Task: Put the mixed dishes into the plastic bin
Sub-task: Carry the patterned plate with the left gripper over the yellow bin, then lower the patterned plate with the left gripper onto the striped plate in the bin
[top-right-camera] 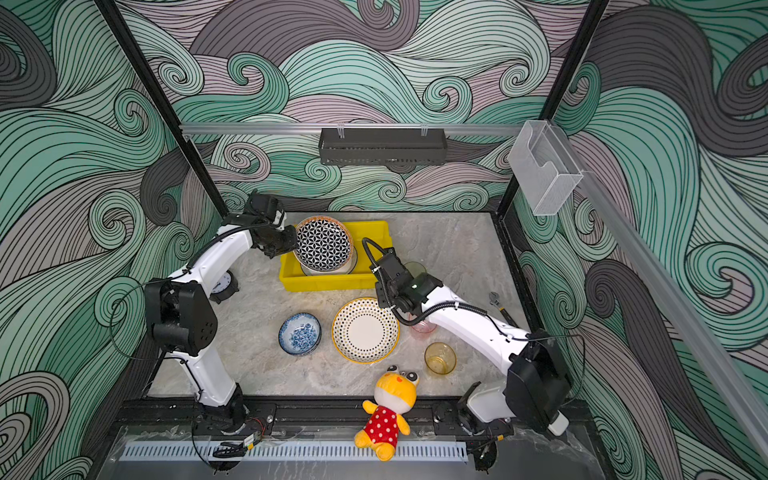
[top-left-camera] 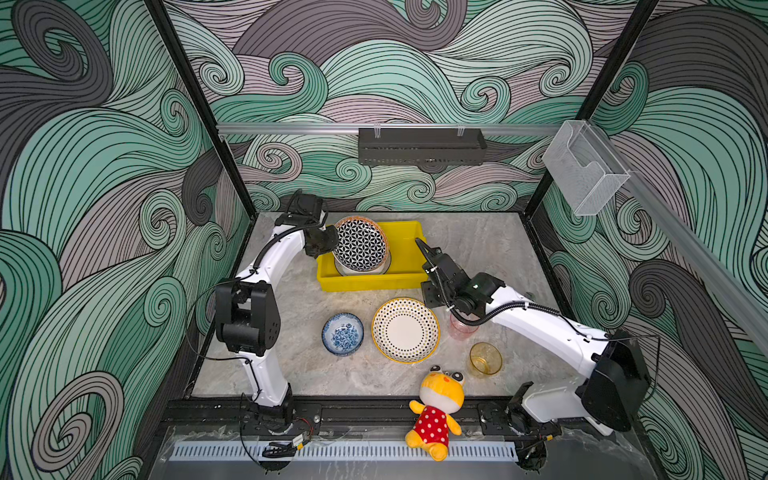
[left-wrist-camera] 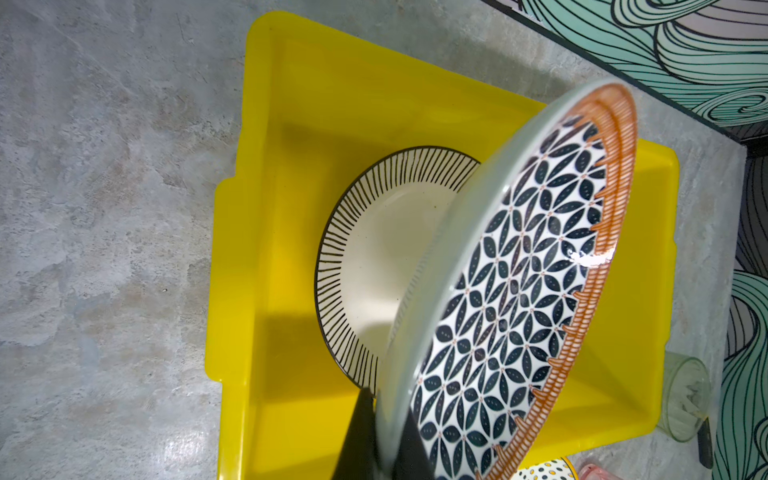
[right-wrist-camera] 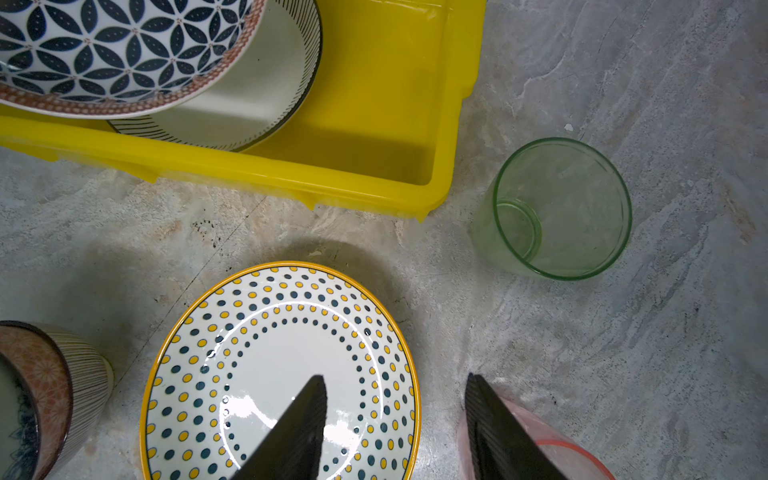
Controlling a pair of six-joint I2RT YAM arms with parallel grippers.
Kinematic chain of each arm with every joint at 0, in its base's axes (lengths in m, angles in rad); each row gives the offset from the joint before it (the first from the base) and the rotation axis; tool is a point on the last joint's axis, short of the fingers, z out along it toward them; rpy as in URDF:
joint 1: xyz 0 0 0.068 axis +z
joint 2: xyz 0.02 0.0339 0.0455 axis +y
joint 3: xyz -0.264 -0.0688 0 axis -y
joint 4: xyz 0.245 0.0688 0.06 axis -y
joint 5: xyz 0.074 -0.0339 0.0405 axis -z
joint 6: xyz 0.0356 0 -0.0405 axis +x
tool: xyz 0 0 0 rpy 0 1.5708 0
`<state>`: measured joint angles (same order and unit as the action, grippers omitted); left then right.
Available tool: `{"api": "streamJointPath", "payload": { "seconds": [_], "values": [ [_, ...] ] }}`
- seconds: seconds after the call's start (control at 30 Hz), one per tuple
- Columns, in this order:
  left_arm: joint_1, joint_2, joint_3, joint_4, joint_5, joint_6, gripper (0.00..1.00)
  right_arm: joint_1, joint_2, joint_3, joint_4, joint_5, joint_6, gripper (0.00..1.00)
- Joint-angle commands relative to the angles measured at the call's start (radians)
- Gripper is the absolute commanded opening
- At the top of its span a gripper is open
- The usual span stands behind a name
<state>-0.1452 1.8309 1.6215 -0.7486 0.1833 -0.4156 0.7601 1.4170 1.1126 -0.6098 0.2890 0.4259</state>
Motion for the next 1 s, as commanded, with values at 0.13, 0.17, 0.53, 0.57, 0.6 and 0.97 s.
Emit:
{"api": "streamJointPath", "payload": {
  "seconds": [0.13, 0.17, 0.53, 0.57, 0.6, 0.97],
  "values": [
    [0.008, 0.036, 0.096, 0.069, 0.041, -0.046, 0.0, 0.004, 0.018, 0.041, -0.028, 0.008, -0.014, 0.56],
    [0.007, 0.043, 0.1, 0.064, 0.041, -0.045, 0.0, 0.005, 0.022, 0.049, -0.033, 0.007, -0.017, 0.56],
    [0.008, 0.102, 0.129, 0.026, 0.06, -0.035, 0.0, 0.006, 0.049, 0.078, -0.043, -0.006, -0.021, 0.56],
    [0.008, 0.107, 0.132, 0.022, 0.062, -0.035, 0.0, 0.006, 0.052, 0.08, -0.047, -0.008, -0.021, 0.56],
    [0.008, 0.111, 0.135, 0.02, 0.063, -0.034, 0.0, 0.005, 0.054, 0.082, -0.047, -0.01, -0.02, 0.56],
    [0.008, 0.144, 0.127, 0.012, 0.076, -0.046, 0.0, 0.005, 0.072, 0.108, -0.057, -0.028, -0.02, 0.56]
  ]
}}
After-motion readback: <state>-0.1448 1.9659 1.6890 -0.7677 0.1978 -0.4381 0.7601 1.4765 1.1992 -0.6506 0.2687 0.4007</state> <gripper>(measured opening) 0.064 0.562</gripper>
